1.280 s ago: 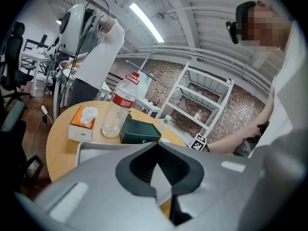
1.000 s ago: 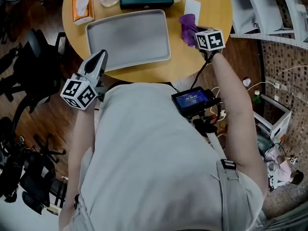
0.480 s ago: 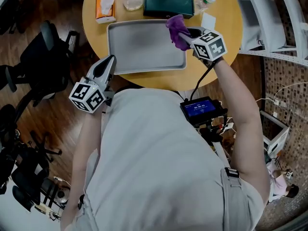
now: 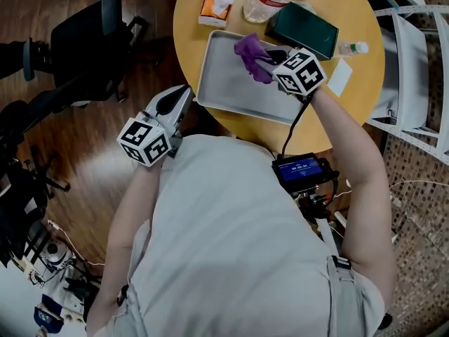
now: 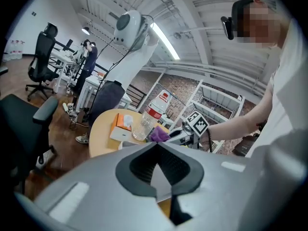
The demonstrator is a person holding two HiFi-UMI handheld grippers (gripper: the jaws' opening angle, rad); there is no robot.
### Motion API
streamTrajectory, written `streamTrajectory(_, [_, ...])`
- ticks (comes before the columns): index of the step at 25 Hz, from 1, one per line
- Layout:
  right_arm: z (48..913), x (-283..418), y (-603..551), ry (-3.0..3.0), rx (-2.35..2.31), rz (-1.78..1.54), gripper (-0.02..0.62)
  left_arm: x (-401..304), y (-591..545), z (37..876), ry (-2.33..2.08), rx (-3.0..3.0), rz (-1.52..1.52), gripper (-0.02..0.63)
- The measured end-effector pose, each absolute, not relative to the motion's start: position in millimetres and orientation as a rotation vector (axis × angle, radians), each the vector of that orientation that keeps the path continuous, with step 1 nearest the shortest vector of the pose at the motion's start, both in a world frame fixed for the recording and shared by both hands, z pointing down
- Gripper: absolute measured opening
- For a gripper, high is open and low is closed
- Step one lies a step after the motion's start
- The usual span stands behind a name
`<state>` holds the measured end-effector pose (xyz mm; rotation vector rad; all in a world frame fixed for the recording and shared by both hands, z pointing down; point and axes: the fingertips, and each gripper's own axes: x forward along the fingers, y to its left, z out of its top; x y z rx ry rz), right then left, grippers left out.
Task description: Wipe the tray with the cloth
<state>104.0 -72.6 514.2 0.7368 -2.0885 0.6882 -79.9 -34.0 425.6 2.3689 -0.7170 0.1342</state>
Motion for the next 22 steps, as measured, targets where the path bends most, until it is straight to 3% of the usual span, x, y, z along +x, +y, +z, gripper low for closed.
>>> streamTrajectory(6, [550.5,43.8,-109.1,-1.976,0.707,0.911,0.077,-109.3,-28.6,434.7,-0.773,2.328,0.115,0.0])
streamTrajectory(14, [609.4,37.2,-134.7,-1.635,0.334,-0.041,0.077,-146.1,-34.4,447.5,-0.847,2.284,0.101,0.0])
streamTrajectory(22, [634.8,44.3,-123.7,-1.574,0.197,-0.186,0.067,-146.5,-34.8,446.3,-0.837,2.285,0.109,0.0])
